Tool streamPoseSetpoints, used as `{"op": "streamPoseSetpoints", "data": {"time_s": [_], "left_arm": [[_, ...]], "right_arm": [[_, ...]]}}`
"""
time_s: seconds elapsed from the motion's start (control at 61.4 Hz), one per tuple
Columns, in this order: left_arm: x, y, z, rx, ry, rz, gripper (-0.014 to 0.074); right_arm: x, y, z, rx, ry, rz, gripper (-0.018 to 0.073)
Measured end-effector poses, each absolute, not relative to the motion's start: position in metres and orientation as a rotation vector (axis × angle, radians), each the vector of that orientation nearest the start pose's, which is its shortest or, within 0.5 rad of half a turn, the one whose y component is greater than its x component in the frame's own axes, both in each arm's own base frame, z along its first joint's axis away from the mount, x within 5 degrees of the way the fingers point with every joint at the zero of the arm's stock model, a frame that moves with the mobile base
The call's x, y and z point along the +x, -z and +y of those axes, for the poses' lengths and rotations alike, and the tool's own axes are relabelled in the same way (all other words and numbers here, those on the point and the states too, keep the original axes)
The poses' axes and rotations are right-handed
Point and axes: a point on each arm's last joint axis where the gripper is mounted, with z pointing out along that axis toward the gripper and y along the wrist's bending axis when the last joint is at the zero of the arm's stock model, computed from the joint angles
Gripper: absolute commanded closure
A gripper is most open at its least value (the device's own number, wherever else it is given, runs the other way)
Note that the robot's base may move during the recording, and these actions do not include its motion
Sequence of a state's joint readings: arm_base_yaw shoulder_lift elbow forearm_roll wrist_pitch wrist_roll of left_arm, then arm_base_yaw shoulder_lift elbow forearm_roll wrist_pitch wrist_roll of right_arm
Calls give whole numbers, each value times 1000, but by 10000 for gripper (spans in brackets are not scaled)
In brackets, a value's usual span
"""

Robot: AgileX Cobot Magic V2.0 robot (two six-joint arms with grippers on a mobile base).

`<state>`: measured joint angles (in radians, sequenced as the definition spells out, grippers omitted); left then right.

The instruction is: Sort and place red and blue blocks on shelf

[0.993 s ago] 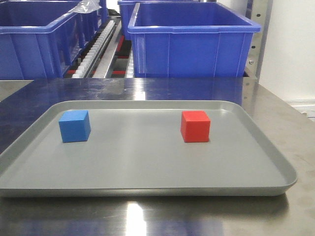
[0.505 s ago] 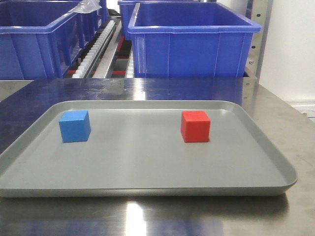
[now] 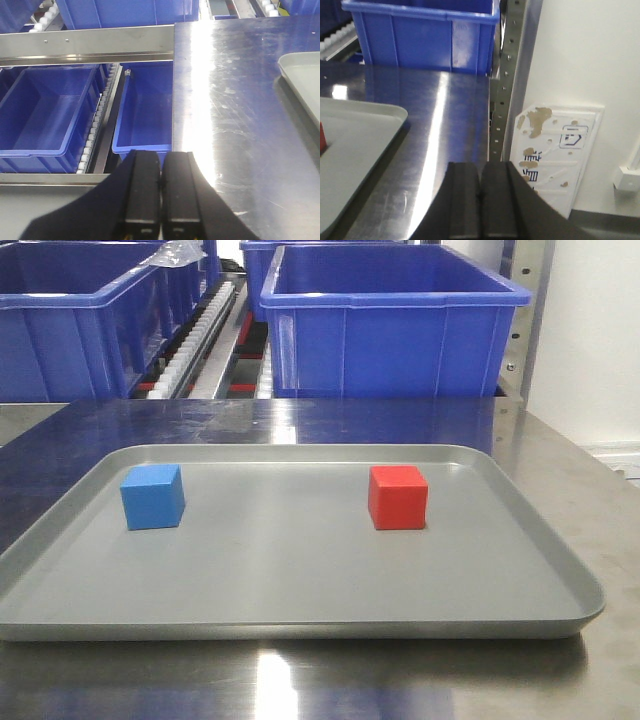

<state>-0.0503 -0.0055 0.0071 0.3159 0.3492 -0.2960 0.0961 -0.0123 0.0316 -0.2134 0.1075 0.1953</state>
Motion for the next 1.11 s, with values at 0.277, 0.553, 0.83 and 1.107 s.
{"op": "streamPoseSetpoints", "data": {"time_s": [0.277, 0.553, 0.83, 1.107], "left_arm": [[53, -181, 7, -28, -63, 1817, 463], [53, -181, 7, -28, -63, 1817, 463], [53, -181, 7, -28, -63, 1817, 463], [53, -181, 7, -28, -63, 1817, 463]], "right_arm": [[57, -197, 4, -78, -50, 1570, 510], [56, -208, 6, -91, -71, 1451, 510], [70, -223, 9, -94, -91, 1514, 510], [101, -249, 10, 76, -223, 1697, 510]]}}
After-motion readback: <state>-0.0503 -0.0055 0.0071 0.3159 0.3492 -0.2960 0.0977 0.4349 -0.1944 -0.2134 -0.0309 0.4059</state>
